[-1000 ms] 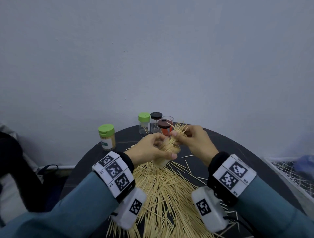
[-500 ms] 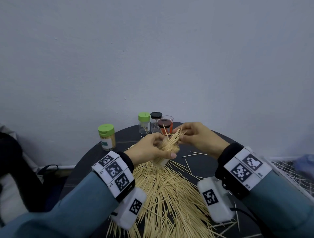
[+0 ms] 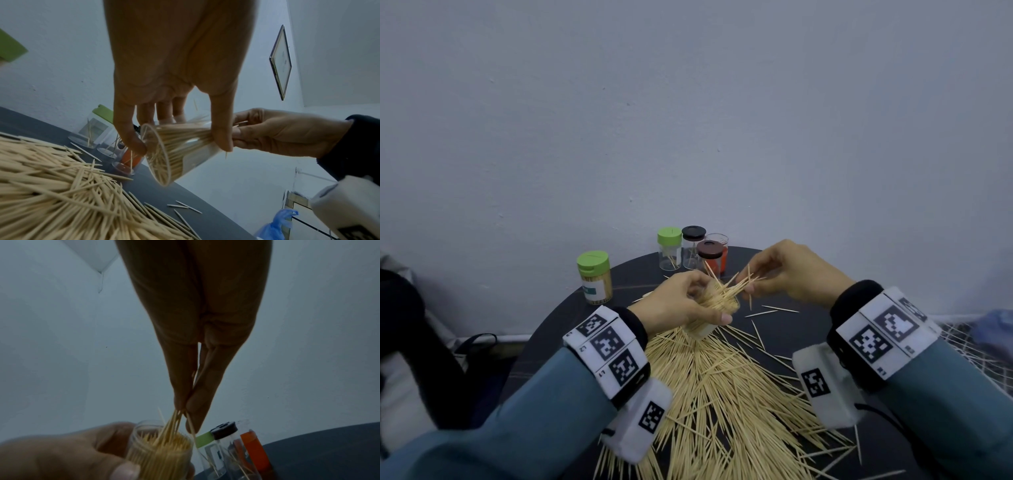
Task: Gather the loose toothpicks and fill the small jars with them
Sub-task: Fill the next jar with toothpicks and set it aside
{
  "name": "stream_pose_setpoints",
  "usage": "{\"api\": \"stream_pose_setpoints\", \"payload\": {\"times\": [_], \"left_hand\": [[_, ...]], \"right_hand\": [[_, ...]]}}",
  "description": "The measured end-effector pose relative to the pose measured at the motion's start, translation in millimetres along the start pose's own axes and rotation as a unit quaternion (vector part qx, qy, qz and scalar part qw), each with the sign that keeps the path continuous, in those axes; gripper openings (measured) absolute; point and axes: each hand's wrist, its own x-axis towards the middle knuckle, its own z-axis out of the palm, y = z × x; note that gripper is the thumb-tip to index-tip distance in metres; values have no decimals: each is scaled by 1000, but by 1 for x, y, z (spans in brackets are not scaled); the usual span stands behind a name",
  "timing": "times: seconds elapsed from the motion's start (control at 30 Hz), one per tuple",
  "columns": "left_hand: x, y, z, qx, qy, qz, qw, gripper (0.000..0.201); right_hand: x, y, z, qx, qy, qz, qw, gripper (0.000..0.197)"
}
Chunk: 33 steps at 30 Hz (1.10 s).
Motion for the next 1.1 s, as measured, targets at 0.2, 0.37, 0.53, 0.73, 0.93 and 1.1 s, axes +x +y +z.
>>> {"api": "stream_pose_setpoints", "payload": {"times": [0.2,0.37,0.53,0.73,0.93,1.1], "left_hand": [[-1,-2,5,5,-31,19,999,40],[0,-2,5,-8,-33,20,999,44],[-1,-1,5,-14,-26,11,1000,50],[-2,1,6,-36,-28,11,999,51],[-2,3,7,-49,-28,14,998,45],[-1,3,4,-82,-16,11,996,42]], "right_hand": [[-1,-2,6,-60,-58,-1,997,15],[1,-3,6,-36,-19,-11,999,20],[1,-2,6,16,-9,-19,1000,16],[1,-5,12,22,46,-32,998,8],[2,-2,16,53,52,-36,997,9],[3,0,11,57,40,-42,997,14]]}}
